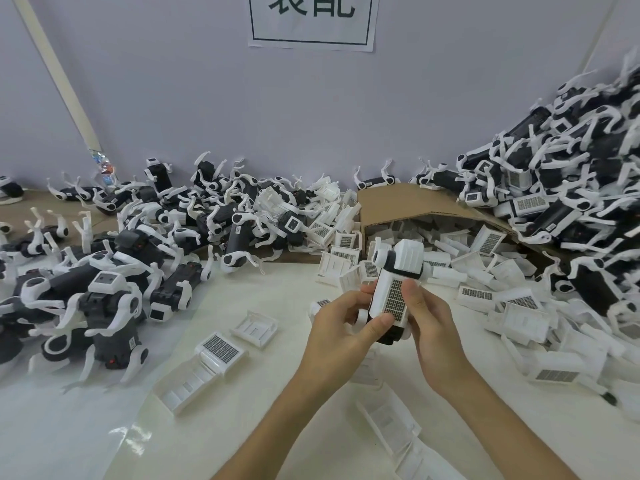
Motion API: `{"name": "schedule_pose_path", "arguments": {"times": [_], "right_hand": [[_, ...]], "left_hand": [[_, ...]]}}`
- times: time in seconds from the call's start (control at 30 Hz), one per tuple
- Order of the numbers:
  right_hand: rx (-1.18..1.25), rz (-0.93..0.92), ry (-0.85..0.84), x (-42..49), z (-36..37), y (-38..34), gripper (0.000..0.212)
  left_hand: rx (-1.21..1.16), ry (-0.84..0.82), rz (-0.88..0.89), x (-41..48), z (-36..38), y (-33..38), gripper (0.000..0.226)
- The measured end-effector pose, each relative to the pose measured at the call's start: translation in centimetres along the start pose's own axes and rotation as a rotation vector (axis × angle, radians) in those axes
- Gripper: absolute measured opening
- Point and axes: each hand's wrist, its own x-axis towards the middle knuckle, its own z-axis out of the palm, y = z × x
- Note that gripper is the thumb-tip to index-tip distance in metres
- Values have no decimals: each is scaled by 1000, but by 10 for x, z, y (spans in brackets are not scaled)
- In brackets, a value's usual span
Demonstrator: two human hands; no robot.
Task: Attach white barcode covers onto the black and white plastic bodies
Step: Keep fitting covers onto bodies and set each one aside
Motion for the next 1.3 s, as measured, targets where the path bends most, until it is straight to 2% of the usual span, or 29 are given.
{"name": "schedule_pose_path", "arguments": {"times": [0.13,0.2,0.27,0.37,0.5,0.67,0.73,0.87,0.93,1.17,1.3], "right_hand": [[-8,-4,3,1,0,-1,50],[-51,10,-38,1,0,-1,46],[-135,-9,-98,0,0,-1,36],[-285,-93,-151,-5,3,1,33],[-392,-179,-137,-8,3,2,34],[-402,-220,-67,-8,2,-1,32],[-434,-246,-29,-9,3,-2,32],[-481,-269,16,-8,3,-2,46],[-504,-283,34,-6,2,-2,49],[-561,-266,-69,-2,0,-2,36],[-700,-297,-9,-4,-3,0,36]], "left_hand": [[-47,-12,-13,0,0,1,36],[-103,-30,-35,1,-2,-2,33],[-188,-84,-65,1,-5,-3,27],[-271,-188,-83,2,-8,-1,33],[-348,-238,-79,4,-11,0,43],[-365,-277,-63,1,-7,-2,36],[-338,-286,-65,1,-6,-3,36],[-314,-274,-77,1,-7,2,43],[-305,-262,-91,1,-6,2,40],[-321,-242,-104,2,-6,-3,40],[-459,-209,-109,4,-12,-2,37]]}}
